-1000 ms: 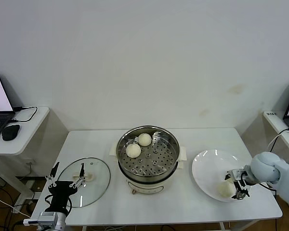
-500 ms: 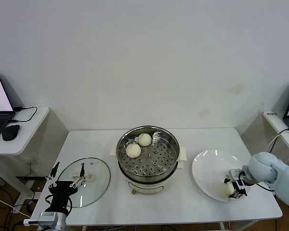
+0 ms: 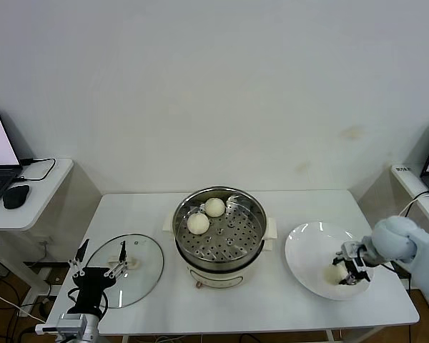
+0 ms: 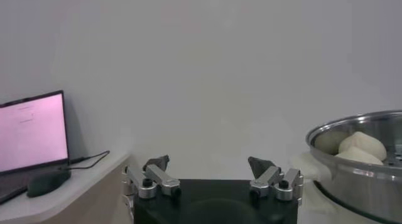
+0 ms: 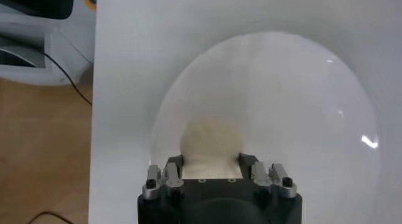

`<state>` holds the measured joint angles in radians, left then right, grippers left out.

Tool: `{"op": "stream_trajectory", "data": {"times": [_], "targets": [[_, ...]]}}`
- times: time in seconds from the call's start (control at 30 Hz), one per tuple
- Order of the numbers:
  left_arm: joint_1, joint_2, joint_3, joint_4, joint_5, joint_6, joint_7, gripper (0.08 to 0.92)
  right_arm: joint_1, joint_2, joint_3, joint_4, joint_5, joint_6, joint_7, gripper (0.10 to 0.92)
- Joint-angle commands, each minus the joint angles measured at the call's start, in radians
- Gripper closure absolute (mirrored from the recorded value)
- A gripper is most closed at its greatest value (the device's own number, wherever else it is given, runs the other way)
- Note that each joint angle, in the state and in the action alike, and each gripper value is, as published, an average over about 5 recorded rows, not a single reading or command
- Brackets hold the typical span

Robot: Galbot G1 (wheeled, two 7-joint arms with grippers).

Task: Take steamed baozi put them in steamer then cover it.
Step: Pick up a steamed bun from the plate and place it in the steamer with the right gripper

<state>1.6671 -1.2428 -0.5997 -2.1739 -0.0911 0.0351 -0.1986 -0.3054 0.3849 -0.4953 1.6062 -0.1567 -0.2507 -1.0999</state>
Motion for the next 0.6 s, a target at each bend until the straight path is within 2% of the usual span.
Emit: {"op": "stream_trajectory", "data": {"times": [0.03,0.2,0.33,0.6], "targets": [[-0.001,0.002,0.001,-0.001,0.0,0.001,0.0,0.177,0.445,-0.009,-0.227,0.011,0.129,0.001,-0.01,0.465],[-0.002,0.009,-0.002,-0.001,-0.004,0.001,0.001,0.177,0.755,0.074,-0.419,0.0,0.22,-0.008,-0.006,0.465],[-0.004,0.011,-0.003,-0.002,-0.008,0.001,0.001,0.177,0.94,0.201,-0.547,0.004,0.297,-0.024,0.011,0.465],[-0.002,0.009,-0.01,-0.001,-0.015,-0.001,0.0,0.177,0.987,0.452,-0.628,-0.009,0.413,-0.003,0.077,0.458]]}}
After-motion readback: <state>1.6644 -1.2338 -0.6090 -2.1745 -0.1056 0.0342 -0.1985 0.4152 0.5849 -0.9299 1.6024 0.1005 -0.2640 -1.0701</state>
